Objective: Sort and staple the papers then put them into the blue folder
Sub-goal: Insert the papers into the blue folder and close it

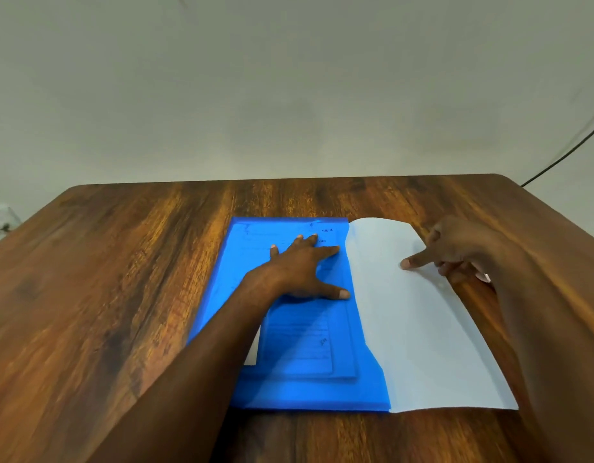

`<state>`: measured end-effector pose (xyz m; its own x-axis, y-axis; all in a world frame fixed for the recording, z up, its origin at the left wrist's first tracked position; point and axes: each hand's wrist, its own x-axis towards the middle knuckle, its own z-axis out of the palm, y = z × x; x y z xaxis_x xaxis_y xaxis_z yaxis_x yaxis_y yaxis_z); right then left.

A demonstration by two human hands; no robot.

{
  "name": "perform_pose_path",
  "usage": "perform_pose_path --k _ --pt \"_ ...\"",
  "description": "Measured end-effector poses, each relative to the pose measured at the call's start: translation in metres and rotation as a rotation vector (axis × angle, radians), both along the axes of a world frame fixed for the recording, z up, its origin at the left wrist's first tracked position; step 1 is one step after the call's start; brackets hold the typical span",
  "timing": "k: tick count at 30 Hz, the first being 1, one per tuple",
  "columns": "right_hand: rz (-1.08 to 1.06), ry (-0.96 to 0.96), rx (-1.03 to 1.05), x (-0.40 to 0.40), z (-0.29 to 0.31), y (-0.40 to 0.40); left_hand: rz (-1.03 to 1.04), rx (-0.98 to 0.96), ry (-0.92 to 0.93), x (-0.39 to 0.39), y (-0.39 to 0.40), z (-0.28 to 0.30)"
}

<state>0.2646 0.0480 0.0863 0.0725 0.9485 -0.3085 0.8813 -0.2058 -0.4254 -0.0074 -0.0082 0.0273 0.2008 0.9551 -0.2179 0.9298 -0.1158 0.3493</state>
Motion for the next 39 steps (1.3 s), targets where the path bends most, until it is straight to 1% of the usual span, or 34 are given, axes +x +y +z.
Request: perform_pose_path --k 3,8,13,18,22,25,28,31,33,35,37,39 --pt "-0.012 -0.047 0.0 -0.001 -0.001 0.0 -0.003 -0.017 0.038 0.001 0.0 0.0" --pt "-0.035 0.018 -0.041 -0.001 -0.004 0.002 -0.008 -0.056 0.082 0.002 -0.002 -0.009" --pt "0.016 -0.049 -0.037 0.0 -0.007 0.005 -0.058 -0.118 0.095 -0.005 -0.002 -0.005" --pt "0.037 -0.077 -0.083 -0.004 -0.004 0.003 -0.097 -0.119 0.048 -0.015 -0.004 0.007" --pt "0.048 -0.091 -0.091 -0.003 -0.003 0.002 -0.046 -0.114 -0.058 -0.037 0.001 0.017" --pt "0.047 -0.112 -0.076 -0.003 -0.005 0.002 -0.001 -0.065 -0.047 -0.046 0.002 0.018" --pt "0.046 -0.118 -0.051 -0.004 -0.004 0.002 0.101 -0.005 0.008 -0.047 0.002 0.019" --pt "0.035 -0.055 -0.049 -0.004 -0.004 0.003 0.187 0.063 0.124 -0.045 -0.001 0.021" --pt "0.065 -0.076 -0.025 -0.003 -0.007 0.006 0.227 0.154 0.214 -0.044 -0.001 0.024" --pt "0.085 -0.095 0.016 -0.005 -0.01 0.007 0.276 0.265 0.264 -0.047 0.003 0.025" --pt "0.096 -0.103 0.041 -0.007 -0.012 0.009 0.331 0.338 0.21 -0.057 0.006 0.025" --pt "0.107 -0.13 0.052 -0.009 -0.014 0.011 0.386 0.36 0.089 -0.07 0.007 0.021"
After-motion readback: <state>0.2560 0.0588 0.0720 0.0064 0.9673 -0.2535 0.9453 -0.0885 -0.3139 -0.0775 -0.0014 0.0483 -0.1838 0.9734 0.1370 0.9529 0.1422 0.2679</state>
